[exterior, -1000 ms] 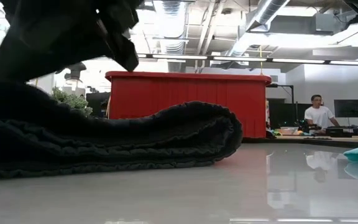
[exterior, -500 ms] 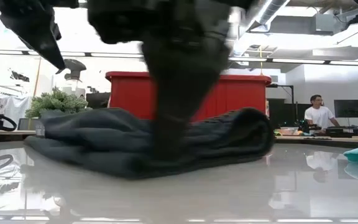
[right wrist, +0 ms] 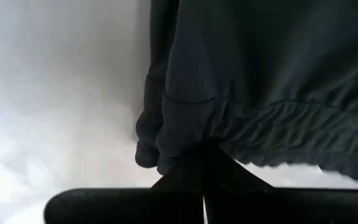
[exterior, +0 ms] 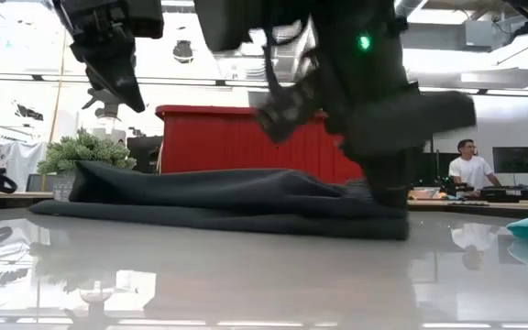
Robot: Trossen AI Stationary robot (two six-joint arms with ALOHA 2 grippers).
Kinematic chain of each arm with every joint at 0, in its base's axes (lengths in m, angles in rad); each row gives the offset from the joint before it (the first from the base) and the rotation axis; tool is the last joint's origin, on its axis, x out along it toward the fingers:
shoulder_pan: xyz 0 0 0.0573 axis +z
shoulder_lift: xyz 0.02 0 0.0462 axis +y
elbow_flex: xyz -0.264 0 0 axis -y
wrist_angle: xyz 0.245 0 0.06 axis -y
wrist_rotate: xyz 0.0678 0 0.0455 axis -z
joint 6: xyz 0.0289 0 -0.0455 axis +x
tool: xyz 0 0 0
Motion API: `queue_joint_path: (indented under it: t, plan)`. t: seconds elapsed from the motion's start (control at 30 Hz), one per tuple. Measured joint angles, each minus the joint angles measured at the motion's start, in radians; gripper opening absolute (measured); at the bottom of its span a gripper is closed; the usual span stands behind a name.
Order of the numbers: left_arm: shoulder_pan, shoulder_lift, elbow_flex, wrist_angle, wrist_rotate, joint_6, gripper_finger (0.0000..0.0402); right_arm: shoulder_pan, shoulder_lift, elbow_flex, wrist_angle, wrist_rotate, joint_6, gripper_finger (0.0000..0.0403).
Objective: Fold Laundry from Bin
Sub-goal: Fold the black shorts
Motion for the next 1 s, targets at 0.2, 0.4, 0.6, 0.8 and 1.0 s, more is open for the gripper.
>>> queue_joint_path:
  t: [0.2, 0.4, 0.6, 0.8, 1.0]
  plan:
    - [0.061, -0.008, 0.049, -0.012, 0.114, 0.092, 0.0021, -0.024, -0.032, -0.001, -0.042, -0.007, -0.026, 0.0016]
    - [0.065, -0.041, 0.14, -0.057, 0.141, 0.128, 0.0061, -0.017, -0.151, 0.0, -0.035, -0.016, 0.048, 0.0036]
    - [0.065, -0.101, 0.225, -0.179, 0.1, 0.246, 0.0079, 0.006, -0.341, 0.003, -0.021, 0.0, 0.181, 0.0091]
    - [0.065, -0.148, 0.237, -0.321, 0.078, 0.281, 0.0094, 0.004, -0.417, 0.004, 0.346, 0.137, 0.165, 0.0164]
    - [0.065, -0.182, 0.237, -0.474, 0.078, 0.239, 0.012, -0.037, -0.318, 0.005, 0.657, 0.19, -0.017, 0.0225]
